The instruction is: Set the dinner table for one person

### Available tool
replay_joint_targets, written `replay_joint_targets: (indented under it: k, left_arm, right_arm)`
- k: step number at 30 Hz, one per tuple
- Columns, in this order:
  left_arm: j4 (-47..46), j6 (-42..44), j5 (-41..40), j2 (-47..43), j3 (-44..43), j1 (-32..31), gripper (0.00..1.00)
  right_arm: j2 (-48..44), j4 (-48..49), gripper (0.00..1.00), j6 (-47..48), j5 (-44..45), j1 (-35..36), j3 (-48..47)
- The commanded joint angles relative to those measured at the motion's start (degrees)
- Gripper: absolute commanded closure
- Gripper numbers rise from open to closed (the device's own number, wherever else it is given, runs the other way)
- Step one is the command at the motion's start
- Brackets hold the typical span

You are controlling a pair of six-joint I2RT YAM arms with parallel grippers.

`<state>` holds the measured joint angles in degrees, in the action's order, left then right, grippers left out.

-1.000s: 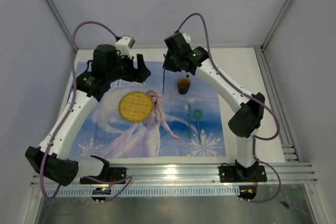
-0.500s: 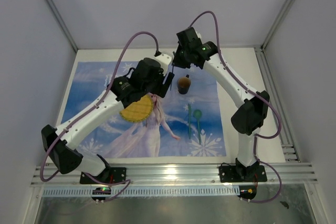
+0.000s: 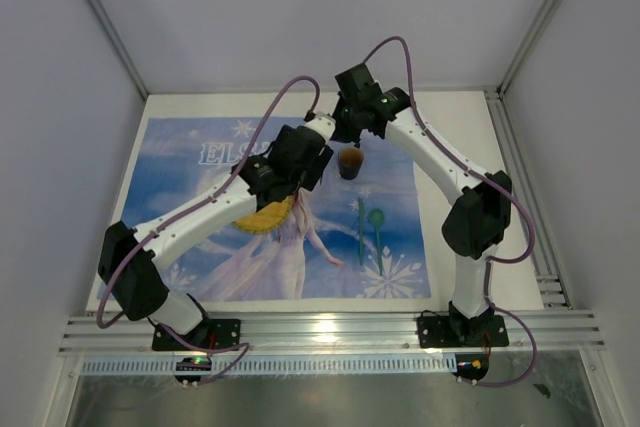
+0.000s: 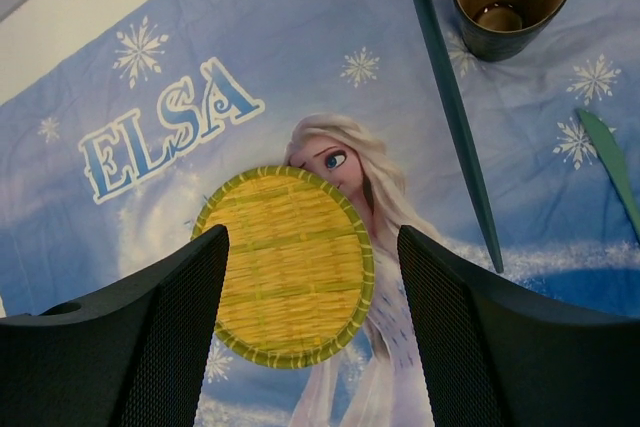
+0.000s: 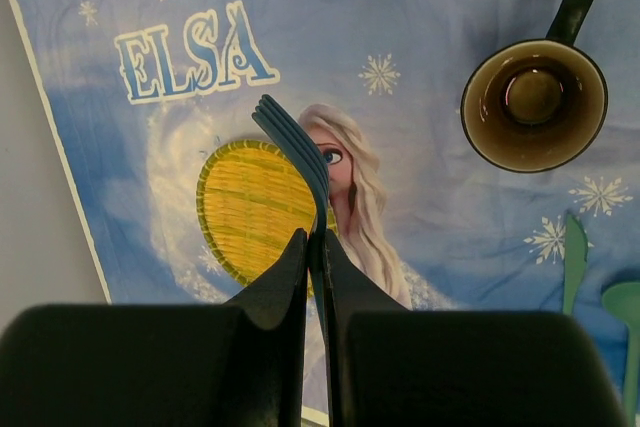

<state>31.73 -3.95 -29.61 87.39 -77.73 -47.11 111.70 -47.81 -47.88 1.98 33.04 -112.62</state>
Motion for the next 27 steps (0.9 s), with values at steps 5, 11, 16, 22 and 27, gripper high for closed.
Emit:
replay_joint_targets:
  k: [5,11,16,22,27]
  left_arm:
    - [-1.06,-2.29,0.16,-0.56,-4.61,-0.26,0.29]
    - [-1.49,-3.17,0.69,1.1,-6.54,-2.98,0.29]
    - [-1.93,-3.09,-0.19,4.01,-7.69,-4.39,0.29]
    - [-3.07,-2.65,-0.98,5.15,-7.34,-4.39,0.3]
    - [-4.91,-3.0,-2.21,5.59,-5.86,-4.39,0.33]
  right_arm:
    - [-5.96,3.51,0.94,-1.78,-0.4,1.15,4.07]
    - [-5.88,4.22,0.94,-2.39,-0.13,1.59,4.95]
    - [-6.23,4.22,0.94,-2.48,0.04,2.03,5.04]
    - [-6.5,4.39,0.94,-2.75,0.31,2.56,5.13]
    - [-6.67,4.74,0.94,-3.1,0.39,3.08,5.22]
